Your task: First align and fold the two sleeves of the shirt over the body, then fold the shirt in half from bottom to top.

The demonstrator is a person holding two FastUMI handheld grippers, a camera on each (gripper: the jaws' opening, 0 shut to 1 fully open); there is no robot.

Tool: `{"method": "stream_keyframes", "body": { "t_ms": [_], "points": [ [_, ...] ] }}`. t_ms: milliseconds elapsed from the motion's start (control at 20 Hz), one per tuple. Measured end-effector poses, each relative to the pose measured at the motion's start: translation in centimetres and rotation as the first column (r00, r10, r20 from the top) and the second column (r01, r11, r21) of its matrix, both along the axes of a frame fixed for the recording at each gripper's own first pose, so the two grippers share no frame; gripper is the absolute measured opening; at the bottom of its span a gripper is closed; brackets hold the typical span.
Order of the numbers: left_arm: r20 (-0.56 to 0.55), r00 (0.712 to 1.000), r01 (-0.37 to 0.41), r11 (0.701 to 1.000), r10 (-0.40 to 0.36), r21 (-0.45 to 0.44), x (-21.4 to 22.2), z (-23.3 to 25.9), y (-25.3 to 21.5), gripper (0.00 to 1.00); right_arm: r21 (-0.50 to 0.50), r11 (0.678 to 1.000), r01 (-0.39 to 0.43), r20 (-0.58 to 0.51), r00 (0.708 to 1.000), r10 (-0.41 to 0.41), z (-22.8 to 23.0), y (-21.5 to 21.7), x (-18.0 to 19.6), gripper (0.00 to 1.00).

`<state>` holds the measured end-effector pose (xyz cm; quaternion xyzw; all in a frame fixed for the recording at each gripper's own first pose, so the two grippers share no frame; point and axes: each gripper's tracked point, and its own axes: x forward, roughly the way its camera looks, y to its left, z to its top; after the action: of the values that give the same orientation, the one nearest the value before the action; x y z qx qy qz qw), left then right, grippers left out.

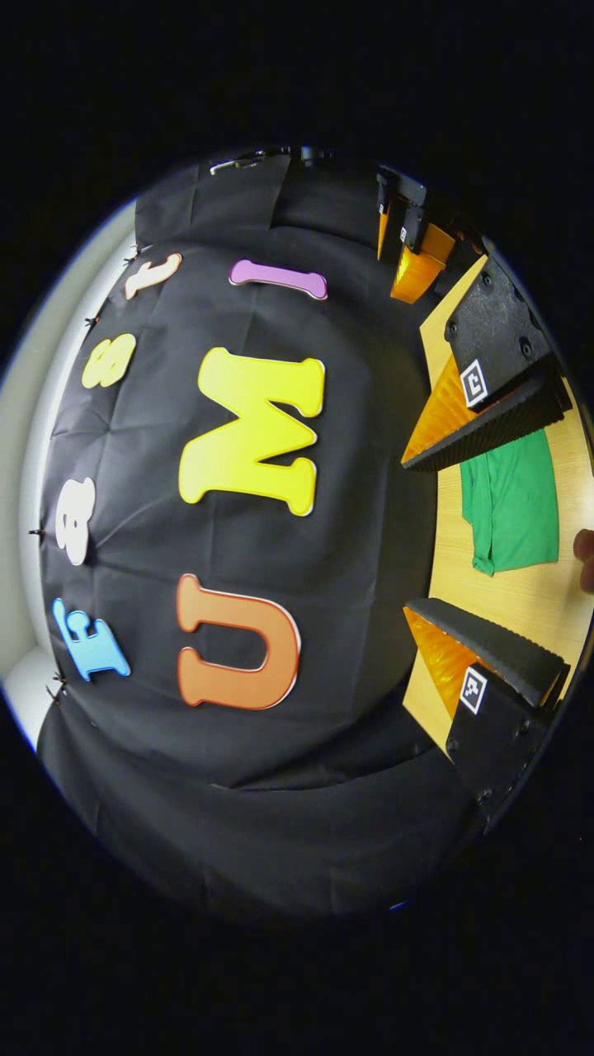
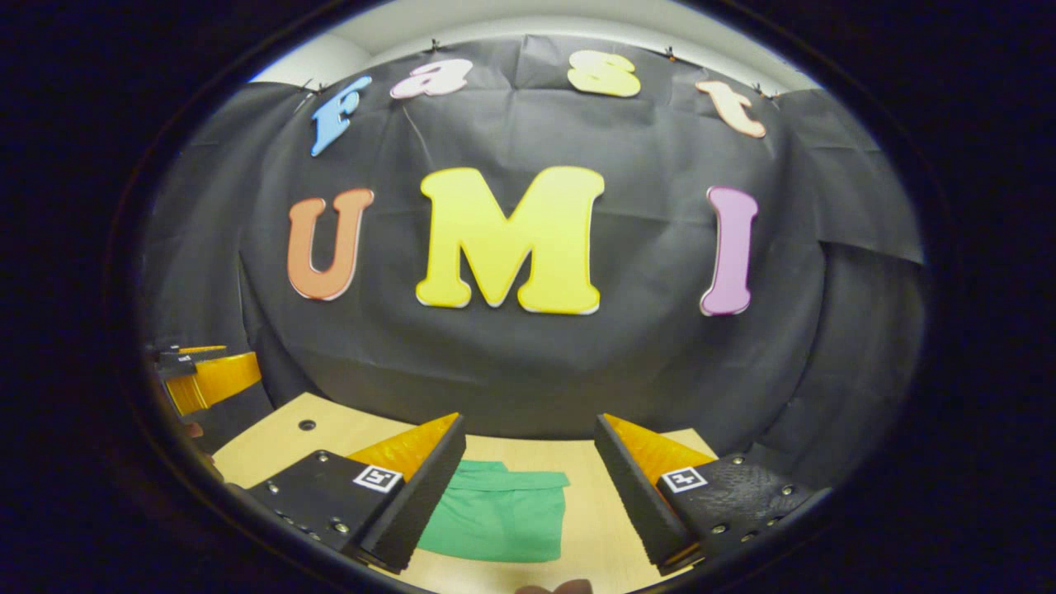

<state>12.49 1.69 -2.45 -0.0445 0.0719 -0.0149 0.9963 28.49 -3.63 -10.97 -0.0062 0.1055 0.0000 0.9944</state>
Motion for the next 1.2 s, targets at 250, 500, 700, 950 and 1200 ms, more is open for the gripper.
{"method": "stream_keyframes", "body": {
  "t_ms": [250, 500, 700, 950, 1200],
  "points": [
    [0.124, 0.992, -0.027, 0.997, 0.018, 0.068, -5.9, 5.2, -0.5, 1.00, 0.009, 1.000, 0.008, 0.095, 0.995, -0.009, 3.6, 1.0, -3.5, 0.98],
    [0.216, 0.976, -0.061, 0.991, 0.033, 0.123, -9.1, 7.8, -1.0, 0.98, -0.014, 1.000, -0.010, 0.151, 0.988, 0.012, 5.6, 2.3, -6.8, 0.98],
    [0.237, 0.970, -0.089, 0.990, 0.061, 0.108, -12.0, 7.8, -0.7, 0.98, 0.008, 1.000, -0.025, 0.174, 0.985, 0.023, 6.3, 2.9, -8.8, 0.98],
    [0.241, 0.968, -0.105, 0.985, 0.070, 0.135, -12.5, 7.7, -1.1, 0.98, 0.006, 1.000, -0.015, 0.169, 0.985, 0.014, 6.1, 2.6, -9.6, 0.98],
    [0.237, 0.969, -0.100, 0.986, 0.065, 0.135, -12.7, 7.6, -1.7, 0.98, -0.001, 1.000, -0.009, 0.165, 0.986, 0.009, 6.2, 2.7, -9.7, 0.98]
  ]
}}
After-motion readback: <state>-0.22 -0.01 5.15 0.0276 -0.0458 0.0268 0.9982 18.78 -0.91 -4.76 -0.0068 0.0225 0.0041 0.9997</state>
